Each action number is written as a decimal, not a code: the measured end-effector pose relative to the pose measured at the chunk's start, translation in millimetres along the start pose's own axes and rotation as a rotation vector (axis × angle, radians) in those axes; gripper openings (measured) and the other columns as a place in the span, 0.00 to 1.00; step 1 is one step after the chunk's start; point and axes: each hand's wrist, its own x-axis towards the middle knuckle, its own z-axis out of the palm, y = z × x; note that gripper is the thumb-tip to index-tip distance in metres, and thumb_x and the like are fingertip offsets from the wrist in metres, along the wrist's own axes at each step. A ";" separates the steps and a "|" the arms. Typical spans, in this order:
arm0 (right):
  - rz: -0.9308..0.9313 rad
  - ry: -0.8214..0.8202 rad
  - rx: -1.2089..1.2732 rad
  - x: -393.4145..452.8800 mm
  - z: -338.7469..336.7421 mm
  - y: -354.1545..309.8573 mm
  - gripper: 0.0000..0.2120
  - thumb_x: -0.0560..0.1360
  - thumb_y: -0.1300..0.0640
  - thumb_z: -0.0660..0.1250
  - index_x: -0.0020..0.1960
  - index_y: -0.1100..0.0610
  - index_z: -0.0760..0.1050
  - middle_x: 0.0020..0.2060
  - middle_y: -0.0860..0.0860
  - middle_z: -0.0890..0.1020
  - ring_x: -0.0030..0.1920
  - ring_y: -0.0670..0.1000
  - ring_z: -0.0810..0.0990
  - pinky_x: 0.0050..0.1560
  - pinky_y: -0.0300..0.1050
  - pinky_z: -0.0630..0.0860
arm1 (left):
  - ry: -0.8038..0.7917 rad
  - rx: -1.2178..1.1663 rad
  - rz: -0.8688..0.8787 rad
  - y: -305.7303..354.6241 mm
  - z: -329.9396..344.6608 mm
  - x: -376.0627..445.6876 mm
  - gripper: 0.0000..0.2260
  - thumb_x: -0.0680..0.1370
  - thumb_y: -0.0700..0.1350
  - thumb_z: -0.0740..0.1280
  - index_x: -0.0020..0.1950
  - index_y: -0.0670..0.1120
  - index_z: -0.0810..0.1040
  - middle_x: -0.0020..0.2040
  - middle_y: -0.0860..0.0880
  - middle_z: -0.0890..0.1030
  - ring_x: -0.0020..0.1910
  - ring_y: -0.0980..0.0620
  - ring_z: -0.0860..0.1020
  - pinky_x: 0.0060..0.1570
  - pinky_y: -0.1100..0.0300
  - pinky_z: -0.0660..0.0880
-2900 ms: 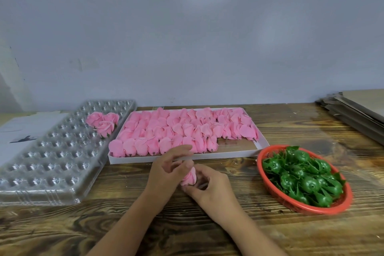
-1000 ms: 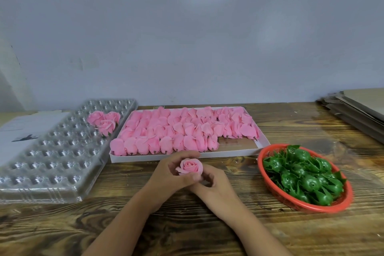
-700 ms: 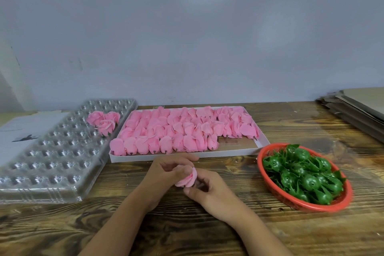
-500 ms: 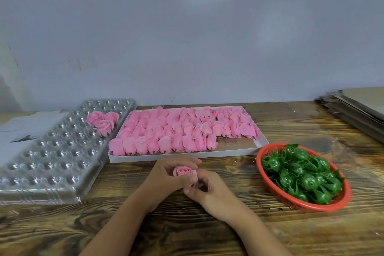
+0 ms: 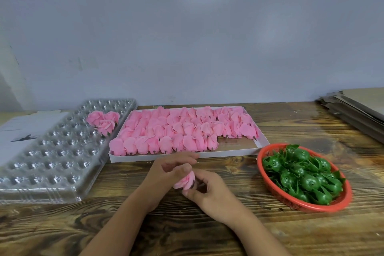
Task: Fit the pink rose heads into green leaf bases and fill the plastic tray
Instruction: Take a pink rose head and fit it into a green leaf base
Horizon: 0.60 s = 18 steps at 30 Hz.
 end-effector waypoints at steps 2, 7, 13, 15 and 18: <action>0.004 -0.018 -0.004 -1.0 0.7 0.6 0.11 0.75 0.59 0.70 0.56 0.49 0.81 0.45 0.54 0.83 0.45 0.56 0.78 0.52 0.54 0.76 | -0.003 0.035 0.027 -0.4 0.2 0.3 0.13 0.69 0.60 0.77 0.44 0.52 0.89 0.58 0.48 0.86 0.61 0.52 0.81 0.55 0.65 0.77; 0.015 0.012 -0.016 -1.3 0.2 0.5 0.06 0.74 0.56 0.72 0.46 0.45 0.80 0.38 0.41 0.80 0.40 0.43 0.76 0.43 0.38 0.74 | -0.046 0.131 0.063 -4.2 3.1 -0.2 0.04 0.72 0.53 0.74 0.41 0.56 0.88 0.55 0.50 0.86 0.60 0.52 0.82 0.57 0.63 0.77; 0.007 0.040 -0.018 -1.6 -0.6 -0.5 0.12 0.72 0.54 0.74 0.53 0.41 0.81 0.44 0.39 0.84 0.47 0.41 0.81 0.49 0.39 0.78 | -0.082 0.184 0.049 -10.6 2.9 1.0 0.04 0.72 0.52 0.74 0.44 0.56 0.88 0.54 0.52 0.87 0.63 0.53 0.80 0.60 0.64 0.76; 0.000 0.062 0.001 -1.7 -0.1 -0.7 0.14 0.71 0.54 0.75 0.56 0.43 0.81 0.48 0.39 0.85 0.51 0.40 0.82 0.52 0.36 0.78 | -0.091 0.216 0.050 -10.3 3.8 1.3 0.06 0.71 0.53 0.74 0.47 0.58 0.88 0.56 0.55 0.86 0.62 0.55 0.81 0.60 0.65 0.76; -0.006 0.117 0.024 -1.3 0.2 -1.6 0.15 0.71 0.54 0.74 0.56 0.42 0.80 0.48 0.36 0.84 0.51 0.37 0.82 0.50 0.30 0.76 | -0.054 0.261 0.057 -10.9 3.8 1.7 0.14 0.69 0.55 0.76 0.54 0.57 0.87 0.58 0.57 0.85 0.60 0.55 0.81 0.58 0.66 0.76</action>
